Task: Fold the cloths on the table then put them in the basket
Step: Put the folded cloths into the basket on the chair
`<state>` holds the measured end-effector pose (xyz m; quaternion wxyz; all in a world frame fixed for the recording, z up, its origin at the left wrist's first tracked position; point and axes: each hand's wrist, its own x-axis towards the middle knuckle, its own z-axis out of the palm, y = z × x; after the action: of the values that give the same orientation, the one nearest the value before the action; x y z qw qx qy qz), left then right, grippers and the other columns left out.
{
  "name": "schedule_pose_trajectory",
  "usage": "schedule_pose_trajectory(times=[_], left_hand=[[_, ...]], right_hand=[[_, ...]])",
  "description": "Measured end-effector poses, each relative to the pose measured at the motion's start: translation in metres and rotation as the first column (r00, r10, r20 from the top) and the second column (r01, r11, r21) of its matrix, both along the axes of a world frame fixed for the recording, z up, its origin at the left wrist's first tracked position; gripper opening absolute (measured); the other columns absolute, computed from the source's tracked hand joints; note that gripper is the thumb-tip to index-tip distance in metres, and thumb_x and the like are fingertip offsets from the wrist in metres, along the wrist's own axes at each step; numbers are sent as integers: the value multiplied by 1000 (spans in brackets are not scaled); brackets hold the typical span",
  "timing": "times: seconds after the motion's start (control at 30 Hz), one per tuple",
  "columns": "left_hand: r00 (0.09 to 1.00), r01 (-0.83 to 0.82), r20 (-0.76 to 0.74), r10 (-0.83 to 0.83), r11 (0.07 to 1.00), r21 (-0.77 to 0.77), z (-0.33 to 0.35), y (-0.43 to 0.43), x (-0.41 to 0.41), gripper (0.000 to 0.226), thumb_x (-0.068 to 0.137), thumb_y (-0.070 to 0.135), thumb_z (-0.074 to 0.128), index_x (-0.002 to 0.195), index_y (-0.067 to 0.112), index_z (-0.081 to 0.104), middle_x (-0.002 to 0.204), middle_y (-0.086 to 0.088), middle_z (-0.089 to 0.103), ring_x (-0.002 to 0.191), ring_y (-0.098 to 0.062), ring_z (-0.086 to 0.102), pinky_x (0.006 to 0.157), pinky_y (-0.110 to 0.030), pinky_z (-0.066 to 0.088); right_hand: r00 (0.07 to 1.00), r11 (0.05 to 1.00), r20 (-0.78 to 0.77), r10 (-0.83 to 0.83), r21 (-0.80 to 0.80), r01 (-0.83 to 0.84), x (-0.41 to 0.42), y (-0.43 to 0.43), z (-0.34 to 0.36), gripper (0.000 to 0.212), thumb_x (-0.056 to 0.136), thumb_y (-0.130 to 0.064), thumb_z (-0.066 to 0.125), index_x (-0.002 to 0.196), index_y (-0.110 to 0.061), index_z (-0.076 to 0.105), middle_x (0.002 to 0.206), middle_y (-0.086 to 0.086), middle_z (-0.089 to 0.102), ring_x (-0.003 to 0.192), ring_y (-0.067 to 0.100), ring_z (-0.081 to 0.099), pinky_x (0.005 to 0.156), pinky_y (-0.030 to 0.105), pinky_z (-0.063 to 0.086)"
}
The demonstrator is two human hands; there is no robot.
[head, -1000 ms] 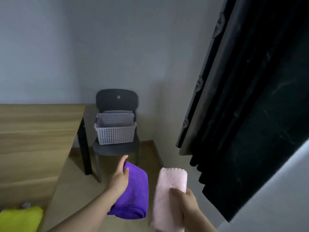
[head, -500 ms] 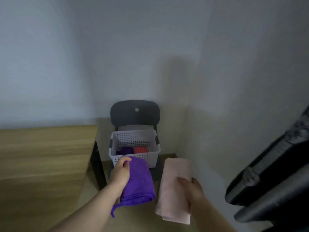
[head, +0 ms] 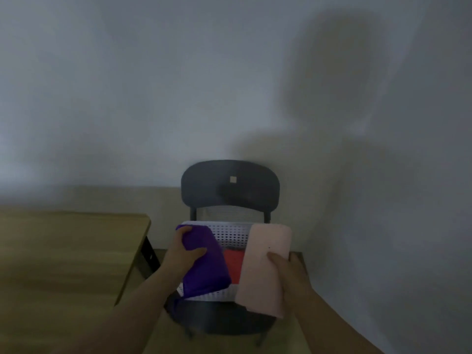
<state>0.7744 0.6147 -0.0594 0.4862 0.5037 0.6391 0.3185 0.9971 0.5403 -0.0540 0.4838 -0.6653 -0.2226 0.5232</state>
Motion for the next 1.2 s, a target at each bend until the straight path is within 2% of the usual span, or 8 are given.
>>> schedule_pose_trajectory(times=[0.13, 0.27, 0.37, 0.5, 0.63, 0.8, 1.07, 1.2], left_hand=[[999, 38, -34, -41, 997, -66, -21, 32, -8, 63, 81, 1, 67, 131, 25, 36, 130, -4, 37, 97, -16, 45, 61, -20, 43], [990, 103, -82, -112, 989, -110, -48, 82, -14, 64, 84, -1, 61, 134, 26, 32, 136, -8, 36, 104, -22, 45, 76, -32, 48], [970, 191, -126, -210, 970, -150, -72, 106, -13, 62, 86, 0, 57, 133, 30, 31, 125, -3, 39, 92, -15, 50, 67, -24, 48], [941, 258, -156, -299, 937, -235, -117, 131, -10, 56, 89, -7, 39, 131, 29, 33, 115, 0, 39, 78, -4, 47, 53, -14, 45], [931, 282, -129, -341, 898, -338, -152, 139, -2, 57, 89, -10, 33, 129, 30, 35, 111, 1, 41, 79, -10, 47, 67, -24, 45], [965, 150, -137, -224, 899, -411, -185, 140, 1, 48, 90, -6, 35, 117, 33, 36, 89, 12, 41, 73, -11, 47, 58, -25, 46], [980, -20, -184, -72, 890, -455, -230, 139, -4, 43, 90, -6, 35, 115, 29, 38, 92, 8, 42, 76, -11, 47, 58, -23, 38], [964, -7, -239, -114, 893, -451, -243, 137, -4, 50, 87, -14, 35, 124, 20, 40, 102, 1, 45, 71, -12, 47, 52, -22, 42]], right_hand=[[996, 995, -94, -1, -95, -8, 0, 39, -12, 53, 89, -19, 61, 135, -6, 40, 129, 16, 50, 118, 36, 49, 100, 50, 40], [999, 993, -29, 25, -112, -28, 3, 79, -39, 58, 89, -13, 59, 140, -11, 33, 136, 15, 46, 119, 33, 47, 103, 54, 37], [1000, 982, 18, 19, -189, -15, 1, 102, -57, 60, 89, -11, 58, 143, -10, 32, 138, 15, 45, 122, 34, 45, 105, 55, 34], [996, 965, 70, 51, -262, -30, -7, 128, -87, 52, 89, -8, 56, 138, -8, 39, 132, 12, 50, 109, 25, 50, 95, 41, 42], [999, 943, 16, 52, -329, -44, -11, 142, -121, 51, 84, -3, 55, 132, -15, 44, 118, 10, 57, 106, 30, 54, 94, 51, 45], [988, 898, -155, -12, -435, -57, -16, 145, -172, 49, 61, -13, 61, 110, -21, 61, 96, 9, 69, 89, 31, 65, 76, 47, 55], [946, 819, -317, -68, -559, -129, -26, 162, -244, 30, 42, -11, 56, 68, -13, 71, 62, 4, 67, 61, 23, 63, 53, 25, 49], [959, 818, -281, -23, -557, -144, -30, 162, -272, 36, 57, -13, 60, 91, -20, 68, 80, 4, 72, 77, 26, 67, 66, 36, 56]])
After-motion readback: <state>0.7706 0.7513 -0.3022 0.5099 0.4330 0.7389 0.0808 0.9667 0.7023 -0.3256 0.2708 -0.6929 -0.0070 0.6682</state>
